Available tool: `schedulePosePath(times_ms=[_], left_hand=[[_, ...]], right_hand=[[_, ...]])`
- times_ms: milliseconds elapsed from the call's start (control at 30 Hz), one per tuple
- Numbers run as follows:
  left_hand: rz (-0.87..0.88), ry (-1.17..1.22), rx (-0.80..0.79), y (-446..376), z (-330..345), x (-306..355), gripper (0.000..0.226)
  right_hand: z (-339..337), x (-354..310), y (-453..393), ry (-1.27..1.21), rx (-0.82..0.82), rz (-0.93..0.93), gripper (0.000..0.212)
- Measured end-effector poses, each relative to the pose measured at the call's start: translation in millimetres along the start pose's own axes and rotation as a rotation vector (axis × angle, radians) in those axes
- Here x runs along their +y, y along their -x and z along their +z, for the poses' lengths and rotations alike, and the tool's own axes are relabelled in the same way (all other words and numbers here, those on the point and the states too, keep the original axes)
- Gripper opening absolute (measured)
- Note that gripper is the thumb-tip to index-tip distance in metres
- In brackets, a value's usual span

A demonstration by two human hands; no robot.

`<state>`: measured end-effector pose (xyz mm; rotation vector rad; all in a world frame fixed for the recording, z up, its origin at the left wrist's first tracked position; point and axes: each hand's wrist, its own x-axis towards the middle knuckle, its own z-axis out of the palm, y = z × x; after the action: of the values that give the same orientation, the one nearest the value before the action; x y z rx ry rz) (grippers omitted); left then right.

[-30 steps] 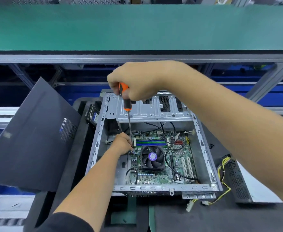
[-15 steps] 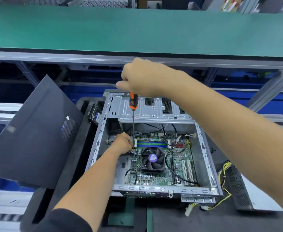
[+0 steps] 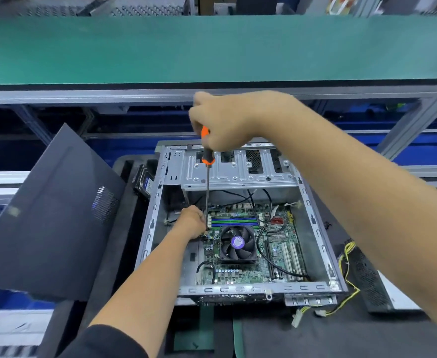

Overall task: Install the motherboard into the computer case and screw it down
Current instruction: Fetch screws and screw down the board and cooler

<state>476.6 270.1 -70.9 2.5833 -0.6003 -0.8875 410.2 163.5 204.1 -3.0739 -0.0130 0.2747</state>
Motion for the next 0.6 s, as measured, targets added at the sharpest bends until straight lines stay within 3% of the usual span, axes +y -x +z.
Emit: schedulePosePath(times_ms=[133, 233, 300, 367, 400, 500, 600], left_hand=[[0.009, -0.020, -0.012, 0, -1, 3, 0.036], [0.028, -0.049, -0.019, 1, -1, 3, 0.036], [0.026, -0.041, -0.016, 1, -1, 4, 0.034], [0.020, -0.044, -0.019, 1, -1, 4, 0.034], [0.016, -0.053, -0.026, 1, -1, 3, 0.035], [0.008, -0.045, -0.036, -1, -1, 4, 0.035], [0.000, -0.018, -0.027, -3, 1, 2, 0.034]], right_hand=[[2, -3, 0, -0.078, 0.140, -0.079, 0.007], [9, -7, -7, 0.009, 0.207, 0.058, 0.038], [6, -7, -6, 0.057, 0.139, 0.063, 0.032], [1, -3, -3, 0.026, 0.019, 0.019, 0.010], [-1, -2, -2, -0.021, -0.011, -0.014, 0.012], [4, -4, -4, -0.069, 0.135, -0.045, 0.011], [11, -7, -8, -0.021, 0.226, 0.095, 0.040]])
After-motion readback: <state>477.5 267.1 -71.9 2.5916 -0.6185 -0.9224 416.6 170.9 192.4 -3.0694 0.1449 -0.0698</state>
